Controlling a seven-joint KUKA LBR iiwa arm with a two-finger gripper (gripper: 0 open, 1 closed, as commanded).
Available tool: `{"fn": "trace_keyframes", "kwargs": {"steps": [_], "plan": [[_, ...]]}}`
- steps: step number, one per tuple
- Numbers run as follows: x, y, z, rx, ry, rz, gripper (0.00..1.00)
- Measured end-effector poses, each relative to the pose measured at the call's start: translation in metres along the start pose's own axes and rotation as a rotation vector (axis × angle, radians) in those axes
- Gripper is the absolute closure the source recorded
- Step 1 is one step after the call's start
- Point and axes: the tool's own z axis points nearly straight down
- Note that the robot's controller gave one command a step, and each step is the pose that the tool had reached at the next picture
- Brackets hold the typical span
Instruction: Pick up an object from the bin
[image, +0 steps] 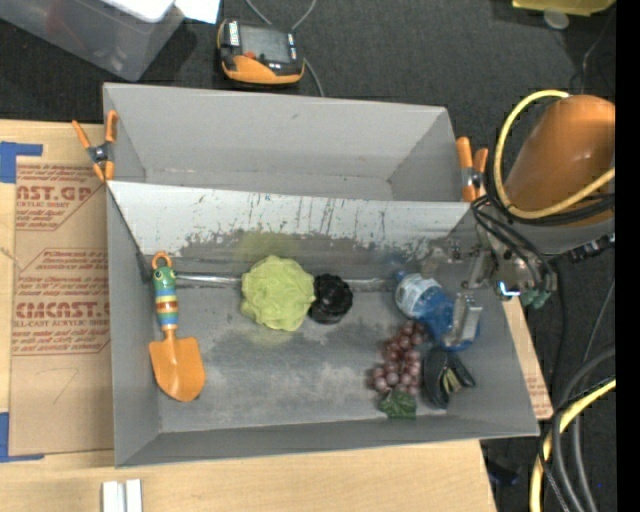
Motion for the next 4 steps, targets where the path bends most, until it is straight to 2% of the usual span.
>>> {"fn": "trace_keyframes", "kwargs": {"steps": [1,2,3,4], "plan": [[0.024,0.011,0.094,0.0,-0.001,-0.352,0.0],[0.03,0.016,0.069,0.002,-0.007,-0.432,0.0],[0.037,0.024,0.09,-0.004,0.001,-0.97,0.0],[0.046,0.018,0.157,0.0,-0.005,-0.908,0.0]]}}
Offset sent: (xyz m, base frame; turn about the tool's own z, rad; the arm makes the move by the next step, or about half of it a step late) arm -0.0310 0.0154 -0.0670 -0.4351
